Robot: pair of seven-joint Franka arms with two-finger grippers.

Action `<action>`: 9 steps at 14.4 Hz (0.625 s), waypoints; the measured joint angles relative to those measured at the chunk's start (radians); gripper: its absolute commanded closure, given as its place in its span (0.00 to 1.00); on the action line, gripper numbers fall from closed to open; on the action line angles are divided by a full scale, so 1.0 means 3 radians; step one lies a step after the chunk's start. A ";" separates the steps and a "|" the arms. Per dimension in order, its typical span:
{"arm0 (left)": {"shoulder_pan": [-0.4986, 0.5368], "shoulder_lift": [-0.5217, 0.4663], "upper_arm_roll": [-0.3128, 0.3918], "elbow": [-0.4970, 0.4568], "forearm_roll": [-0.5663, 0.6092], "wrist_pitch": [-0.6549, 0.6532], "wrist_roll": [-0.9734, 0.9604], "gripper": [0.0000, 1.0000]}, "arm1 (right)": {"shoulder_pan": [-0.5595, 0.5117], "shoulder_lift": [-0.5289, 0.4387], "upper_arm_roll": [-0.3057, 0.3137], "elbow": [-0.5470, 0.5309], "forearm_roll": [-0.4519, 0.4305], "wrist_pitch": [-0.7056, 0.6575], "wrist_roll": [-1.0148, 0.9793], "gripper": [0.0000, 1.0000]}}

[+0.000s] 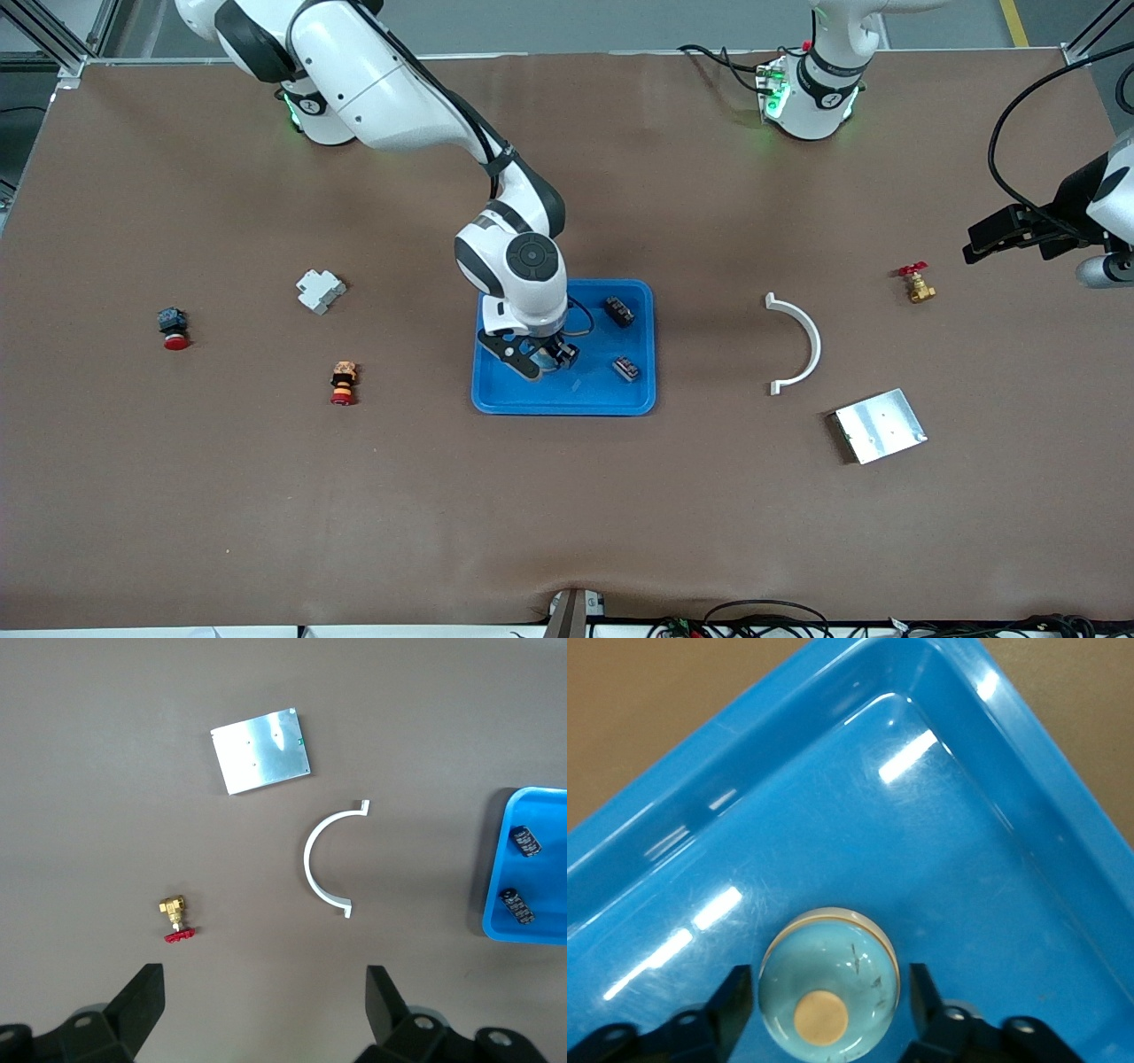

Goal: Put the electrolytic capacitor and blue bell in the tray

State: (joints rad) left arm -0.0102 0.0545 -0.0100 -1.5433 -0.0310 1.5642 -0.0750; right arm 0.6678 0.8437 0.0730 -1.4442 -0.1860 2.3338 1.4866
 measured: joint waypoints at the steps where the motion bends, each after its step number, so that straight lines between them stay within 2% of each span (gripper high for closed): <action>1: 0.0000 0.0002 0.0000 -0.0002 0.0000 -0.0008 0.0000 0.00 | 0.0010 0.0004 0.0000 0.0002 -0.0023 -0.0014 0.0000 0.00; 3: 0.0000 0.0004 0.0000 -0.0003 0.0003 -0.0035 0.0000 0.00 | 0.0016 0.0003 -0.0002 0.0078 -0.0033 -0.0202 0.0000 0.00; 7: 0.0000 0.0005 0.0000 -0.0004 0.0006 -0.0042 0.0000 0.00 | -0.0028 -0.0027 -0.0021 0.0533 -0.0033 -0.0991 -0.0154 0.00; 9: 0.0000 0.0005 0.0000 -0.0004 0.0006 -0.0043 0.0000 0.00 | -0.0094 -0.0055 -0.0023 0.0645 -0.0030 -0.1113 -0.0262 0.00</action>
State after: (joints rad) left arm -0.0102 0.0560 -0.0100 -1.5444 -0.0292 1.5514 -0.0750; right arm 0.6395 0.8272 0.0661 -1.2508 -0.1951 1.9998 1.4080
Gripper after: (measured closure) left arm 0.000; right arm 0.000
